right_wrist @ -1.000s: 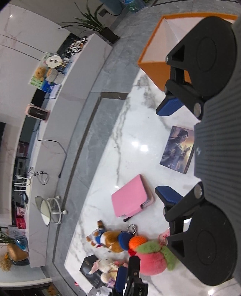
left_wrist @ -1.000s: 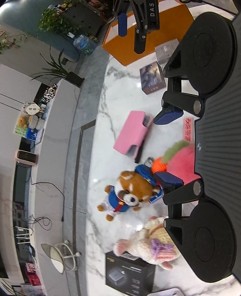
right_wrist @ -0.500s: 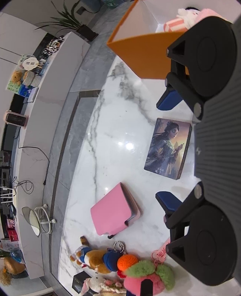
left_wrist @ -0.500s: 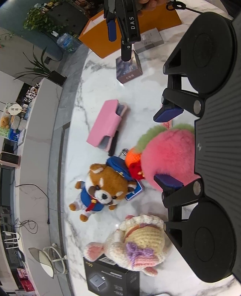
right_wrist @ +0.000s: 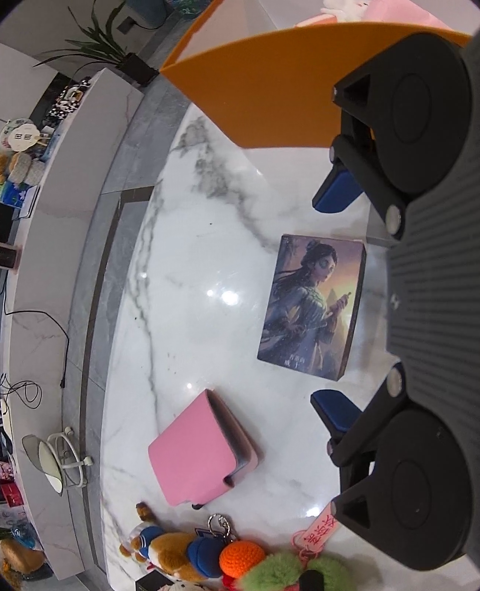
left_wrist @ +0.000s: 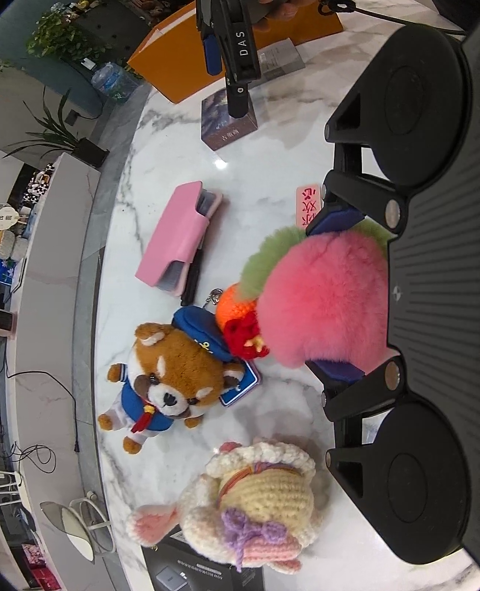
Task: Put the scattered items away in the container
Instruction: 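Move the left tool to the pink pompom while the right tool approaches the poster book, then close the left gripper on the pink pompom while the right gripper grasps the poster book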
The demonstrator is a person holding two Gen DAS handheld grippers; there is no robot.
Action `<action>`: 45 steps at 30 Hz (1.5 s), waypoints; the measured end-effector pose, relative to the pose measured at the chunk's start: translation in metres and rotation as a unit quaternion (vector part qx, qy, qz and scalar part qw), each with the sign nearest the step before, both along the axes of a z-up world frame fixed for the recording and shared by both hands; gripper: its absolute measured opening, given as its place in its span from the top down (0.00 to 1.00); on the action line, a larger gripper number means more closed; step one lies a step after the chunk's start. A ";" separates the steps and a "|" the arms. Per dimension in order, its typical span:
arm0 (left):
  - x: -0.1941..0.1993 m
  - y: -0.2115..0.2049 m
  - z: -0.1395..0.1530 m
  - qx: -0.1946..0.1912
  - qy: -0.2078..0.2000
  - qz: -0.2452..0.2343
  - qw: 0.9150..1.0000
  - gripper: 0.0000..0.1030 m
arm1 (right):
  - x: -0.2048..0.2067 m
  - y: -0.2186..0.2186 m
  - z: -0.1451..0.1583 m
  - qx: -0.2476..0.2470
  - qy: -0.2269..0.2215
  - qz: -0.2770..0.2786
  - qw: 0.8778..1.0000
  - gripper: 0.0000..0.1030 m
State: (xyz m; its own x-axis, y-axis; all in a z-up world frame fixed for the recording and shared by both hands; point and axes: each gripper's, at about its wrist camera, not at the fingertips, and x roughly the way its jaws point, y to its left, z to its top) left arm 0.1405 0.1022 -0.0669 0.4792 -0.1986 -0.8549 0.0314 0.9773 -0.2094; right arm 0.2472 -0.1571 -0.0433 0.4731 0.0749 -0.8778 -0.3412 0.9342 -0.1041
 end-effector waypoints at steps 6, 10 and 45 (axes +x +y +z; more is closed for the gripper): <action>0.004 0.000 -0.006 0.004 0.004 -0.002 1.000 0.23 | 0.007 -0.003 -0.009 0.016 0.014 -0.016 1.000 0.01; 0.005 0.000 -0.007 0.003 -0.001 -0.005 1.000 0.20 | 0.012 -0.005 -0.018 0.018 0.020 -0.029 0.999 0.01; -0.003 0.001 0.010 -0.020 -0.005 -0.032 0.999 0.69 | 0.012 -0.001 -0.007 0.060 0.028 -0.041 0.997 0.13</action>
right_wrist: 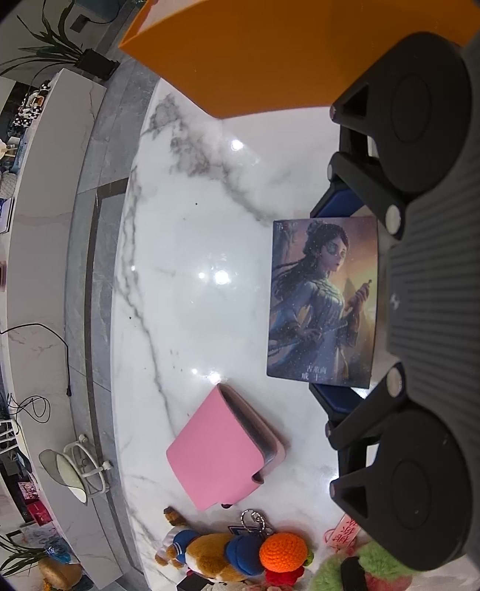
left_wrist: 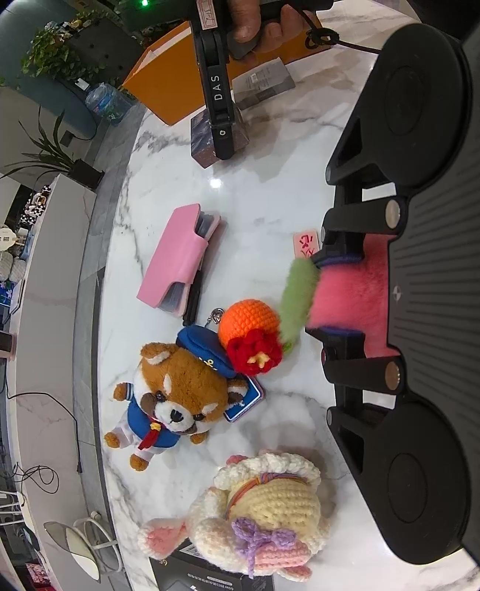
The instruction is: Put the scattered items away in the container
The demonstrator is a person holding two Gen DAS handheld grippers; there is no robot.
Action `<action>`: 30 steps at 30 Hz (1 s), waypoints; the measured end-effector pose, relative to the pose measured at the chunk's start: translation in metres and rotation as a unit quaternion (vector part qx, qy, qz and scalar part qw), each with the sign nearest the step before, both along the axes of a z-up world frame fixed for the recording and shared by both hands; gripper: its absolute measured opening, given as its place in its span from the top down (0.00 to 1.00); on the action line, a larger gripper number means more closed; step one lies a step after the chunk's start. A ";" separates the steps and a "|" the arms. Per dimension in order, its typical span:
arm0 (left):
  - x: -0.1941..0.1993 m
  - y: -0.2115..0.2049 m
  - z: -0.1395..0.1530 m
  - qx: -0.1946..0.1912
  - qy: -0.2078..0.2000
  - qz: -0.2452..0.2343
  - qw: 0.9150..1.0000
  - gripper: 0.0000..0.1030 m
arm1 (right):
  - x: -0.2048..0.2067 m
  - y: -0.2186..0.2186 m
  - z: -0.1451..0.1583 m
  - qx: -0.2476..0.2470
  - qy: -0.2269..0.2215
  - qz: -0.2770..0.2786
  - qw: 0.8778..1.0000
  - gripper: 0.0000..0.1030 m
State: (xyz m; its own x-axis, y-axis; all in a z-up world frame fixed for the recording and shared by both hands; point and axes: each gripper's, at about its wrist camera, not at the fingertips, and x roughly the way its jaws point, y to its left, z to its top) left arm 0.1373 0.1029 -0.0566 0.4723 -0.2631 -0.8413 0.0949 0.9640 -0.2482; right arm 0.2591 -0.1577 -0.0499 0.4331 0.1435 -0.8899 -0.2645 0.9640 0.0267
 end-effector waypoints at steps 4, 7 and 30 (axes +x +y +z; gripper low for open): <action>-0.003 0.003 0.007 -0.005 -0.007 0.005 1.000 0.76 | -0.002 -0.001 0.005 0.003 -0.005 -0.001 1.000 0.13; -0.005 0.004 0.012 -0.007 -0.012 0.007 1.000 0.87 | -0.003 0.000 0.009 0.006 -0.009 0.000 1.000 0.13; -0.012 -0.018 0.041 0.004 -0.032 0.004 0.999 0.98 | -0.019 -0.017 0.054 0.039 -0.053 -0.002 0.998 0.13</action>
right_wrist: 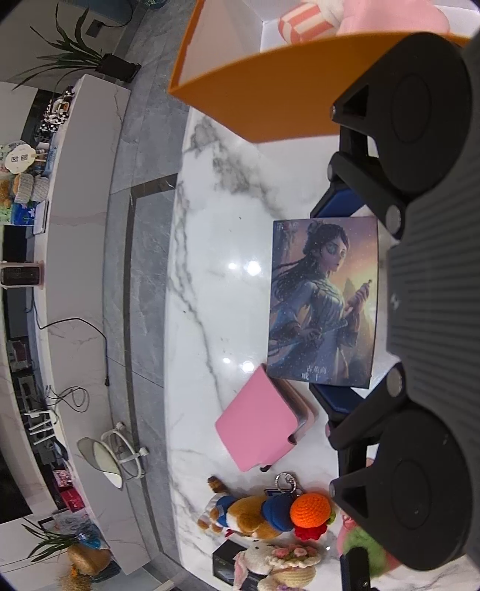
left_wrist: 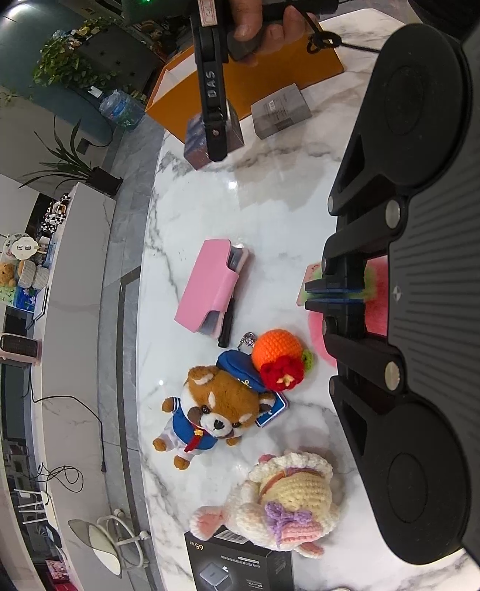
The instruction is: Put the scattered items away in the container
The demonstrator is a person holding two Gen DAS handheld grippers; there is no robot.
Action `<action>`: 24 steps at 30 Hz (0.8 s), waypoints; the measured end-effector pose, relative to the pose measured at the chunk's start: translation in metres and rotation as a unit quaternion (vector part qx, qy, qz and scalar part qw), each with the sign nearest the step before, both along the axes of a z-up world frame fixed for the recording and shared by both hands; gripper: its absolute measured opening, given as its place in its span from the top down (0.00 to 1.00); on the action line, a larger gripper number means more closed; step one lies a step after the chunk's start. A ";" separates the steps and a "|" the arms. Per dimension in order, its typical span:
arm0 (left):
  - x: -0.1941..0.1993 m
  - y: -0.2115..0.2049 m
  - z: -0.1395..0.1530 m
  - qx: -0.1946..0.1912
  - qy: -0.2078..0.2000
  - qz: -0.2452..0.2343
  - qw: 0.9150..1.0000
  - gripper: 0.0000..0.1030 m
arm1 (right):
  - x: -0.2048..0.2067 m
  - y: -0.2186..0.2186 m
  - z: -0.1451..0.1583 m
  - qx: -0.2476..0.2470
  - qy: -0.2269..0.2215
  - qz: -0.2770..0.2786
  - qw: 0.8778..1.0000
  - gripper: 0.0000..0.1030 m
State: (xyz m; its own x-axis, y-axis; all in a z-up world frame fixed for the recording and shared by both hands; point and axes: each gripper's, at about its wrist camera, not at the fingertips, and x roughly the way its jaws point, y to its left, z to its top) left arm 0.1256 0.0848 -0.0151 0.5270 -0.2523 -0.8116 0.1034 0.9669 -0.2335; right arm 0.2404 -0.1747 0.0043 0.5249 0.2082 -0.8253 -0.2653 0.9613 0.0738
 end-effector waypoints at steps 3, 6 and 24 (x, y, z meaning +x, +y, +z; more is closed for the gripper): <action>-0.002 -0.006 0.004 0.002 -0.004 -0.004 1.000 0.98 | -0.003 -0.008 0.008 0.007 -0.007 -0.004 1.000 0.13; -0.003 -0.014 0.009 0.003 -0.011 -0.007 1.000 0.98 | -0.005 -0.016 0.014 0.012 -0.013 -0.009 1.000 0.13; 0.000 -0.050 0.028 0.000 -0.036 -0.028 0.999 0.99 | -0.013 -0.062 0.047 0.043 -0.044 -0.046 0.997 0.13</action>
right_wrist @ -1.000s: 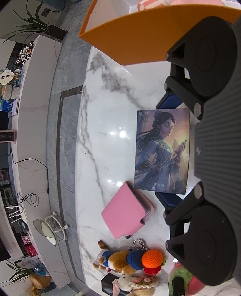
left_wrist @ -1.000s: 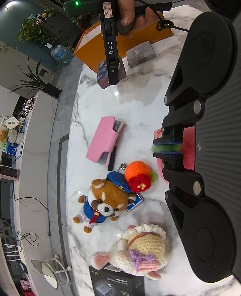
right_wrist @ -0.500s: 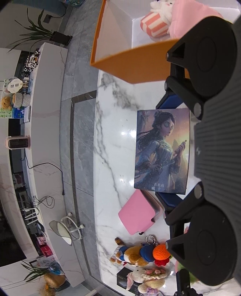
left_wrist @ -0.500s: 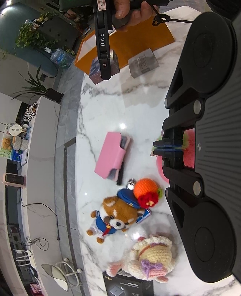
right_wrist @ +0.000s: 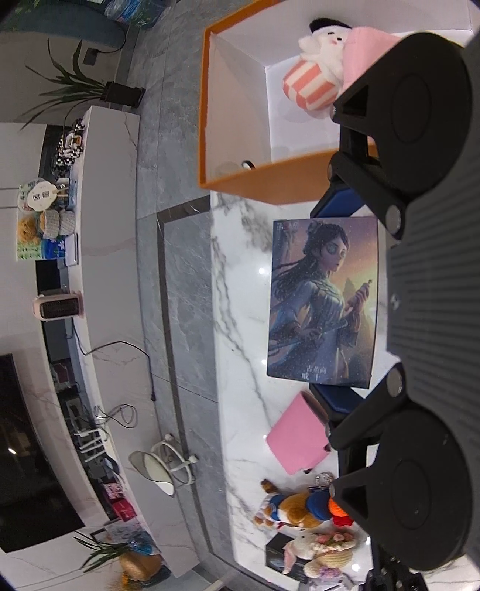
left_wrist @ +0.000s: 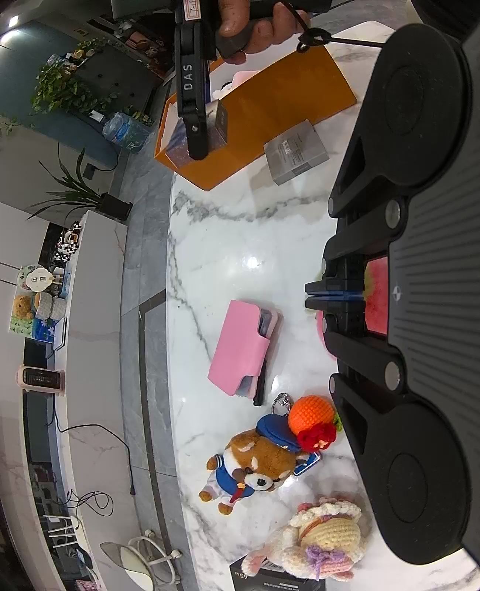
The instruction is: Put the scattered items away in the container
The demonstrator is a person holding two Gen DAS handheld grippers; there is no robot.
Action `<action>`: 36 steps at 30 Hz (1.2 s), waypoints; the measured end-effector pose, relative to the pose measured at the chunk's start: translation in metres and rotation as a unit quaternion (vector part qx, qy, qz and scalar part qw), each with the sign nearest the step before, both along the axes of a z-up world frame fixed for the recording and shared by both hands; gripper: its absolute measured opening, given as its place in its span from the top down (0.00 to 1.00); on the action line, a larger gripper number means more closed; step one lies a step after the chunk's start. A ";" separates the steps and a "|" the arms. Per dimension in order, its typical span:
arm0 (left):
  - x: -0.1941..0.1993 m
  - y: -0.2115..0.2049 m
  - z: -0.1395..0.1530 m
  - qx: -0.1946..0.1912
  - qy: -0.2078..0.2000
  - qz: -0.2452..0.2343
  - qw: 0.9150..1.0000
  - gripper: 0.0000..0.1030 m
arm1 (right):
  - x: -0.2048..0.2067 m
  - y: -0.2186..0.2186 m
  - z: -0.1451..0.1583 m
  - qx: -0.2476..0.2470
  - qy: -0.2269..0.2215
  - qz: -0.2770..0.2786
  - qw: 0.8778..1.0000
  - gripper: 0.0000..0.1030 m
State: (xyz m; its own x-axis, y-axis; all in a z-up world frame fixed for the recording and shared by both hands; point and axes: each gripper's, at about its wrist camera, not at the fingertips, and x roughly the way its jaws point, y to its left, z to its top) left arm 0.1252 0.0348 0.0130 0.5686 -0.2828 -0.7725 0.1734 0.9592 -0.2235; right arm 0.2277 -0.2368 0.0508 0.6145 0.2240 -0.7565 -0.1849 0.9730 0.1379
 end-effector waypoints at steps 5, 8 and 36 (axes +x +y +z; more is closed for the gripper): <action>0.001 0.001 0.007 0.003 -0.003 0.005 1.000 1.00 | -0.001 -0.009 0.004 0.006 -0.004 -0.008 1.000 0.13; 0.000 0.001 0.013 0.002 -0.007 0.006 1.000 1.00 | -0.003 -0.014 0.007 0.010 -0.006 -0.010 1.000 0.13; 0.025 -0.010 -0.084 0.115 0.070 -0.003 0.991 0.24 | -0.007 -0.035 0.008 0.015 -0.005 -0.020 1.000 0.13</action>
State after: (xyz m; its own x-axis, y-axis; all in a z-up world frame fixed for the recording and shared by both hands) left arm 0.1507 0.0247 -0.0708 0.4506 -0.0934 -0.8878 0.1613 0.9867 -0.0219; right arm 0.2208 -0.2716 0.0590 0.6315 0.2215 -0.7430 -0.1475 0.9751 0.1653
